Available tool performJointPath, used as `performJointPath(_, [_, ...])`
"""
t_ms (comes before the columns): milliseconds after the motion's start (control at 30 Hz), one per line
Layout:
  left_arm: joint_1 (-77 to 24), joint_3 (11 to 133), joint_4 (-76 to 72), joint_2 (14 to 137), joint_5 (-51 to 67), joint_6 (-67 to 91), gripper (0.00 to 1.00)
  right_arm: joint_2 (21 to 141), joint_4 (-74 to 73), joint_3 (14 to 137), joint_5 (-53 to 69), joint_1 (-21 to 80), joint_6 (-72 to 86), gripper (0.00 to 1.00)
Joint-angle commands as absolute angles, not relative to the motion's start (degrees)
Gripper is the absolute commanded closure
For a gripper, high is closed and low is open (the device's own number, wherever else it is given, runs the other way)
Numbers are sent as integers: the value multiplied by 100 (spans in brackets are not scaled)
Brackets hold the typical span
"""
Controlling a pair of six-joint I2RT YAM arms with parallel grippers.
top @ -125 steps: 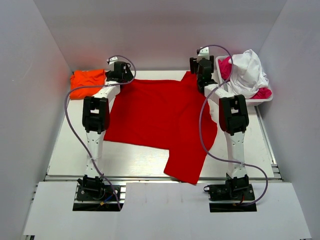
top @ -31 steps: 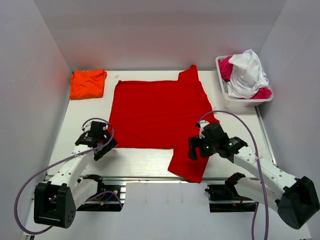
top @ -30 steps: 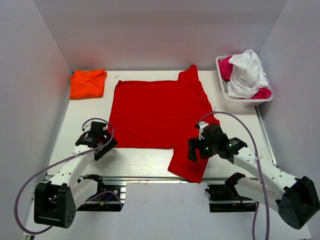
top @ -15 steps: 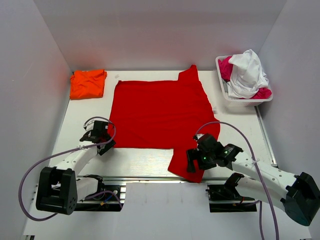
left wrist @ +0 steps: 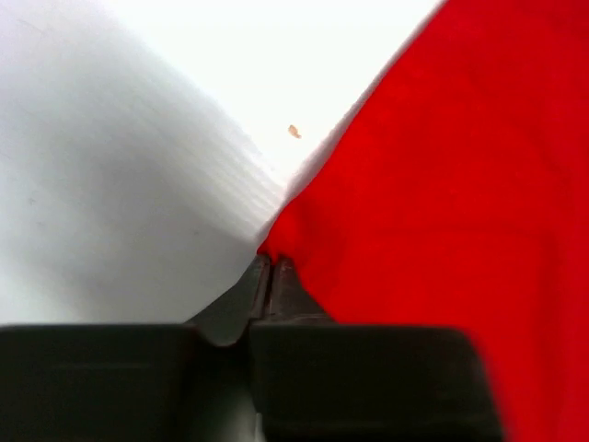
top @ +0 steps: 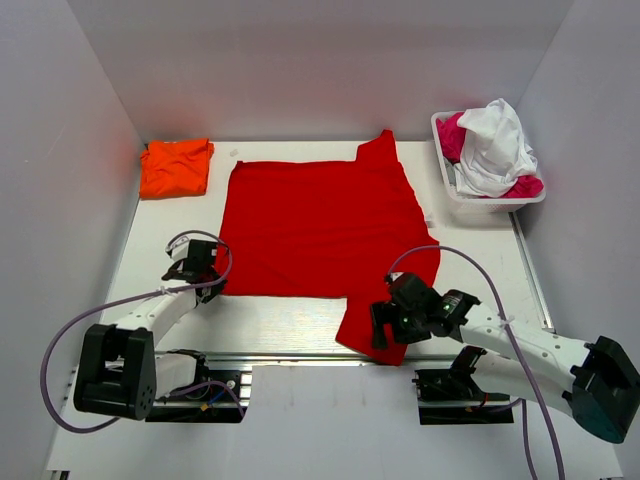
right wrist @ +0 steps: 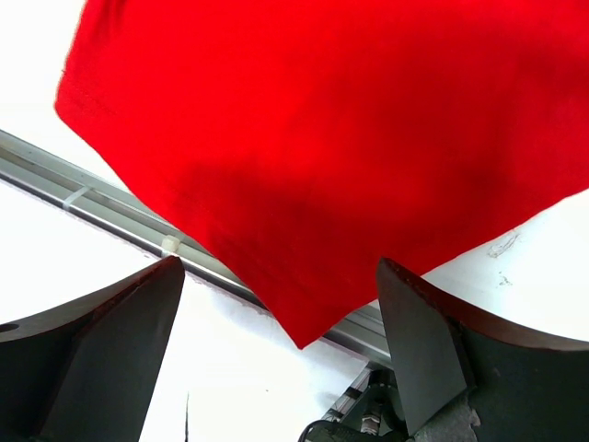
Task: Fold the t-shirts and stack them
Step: Grap the side of the flattened tshirt closest away from the robot with both arms
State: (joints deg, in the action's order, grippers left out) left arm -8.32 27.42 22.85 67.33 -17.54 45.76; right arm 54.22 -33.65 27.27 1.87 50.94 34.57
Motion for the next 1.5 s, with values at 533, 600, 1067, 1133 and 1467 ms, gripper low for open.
performJointPath(533, [-800,2399,1837,6153,-1556,4368,100,6547,-3858,2962,-905,5888,4780,10])
performJointPath(600, [-800,2347,1890,6100,-1608,4368,100,6627,-3841,2962,-958,5968,5008,11])
performJointPath(1067, [-800,2399,2004,6258,-1608,4368,100,7163,-3734,3067,-1327,6644,5721,70])
performJointPath(1133, [-800,2452,2057,6258,-1608,4368,100,7119,-3814,3146,-1450,6724,5818,78])
performJointPath(1467, [-800,2627,2135,5906,-1222,4368,100,6584,-4306,3700,-2214,6715,5827,100])
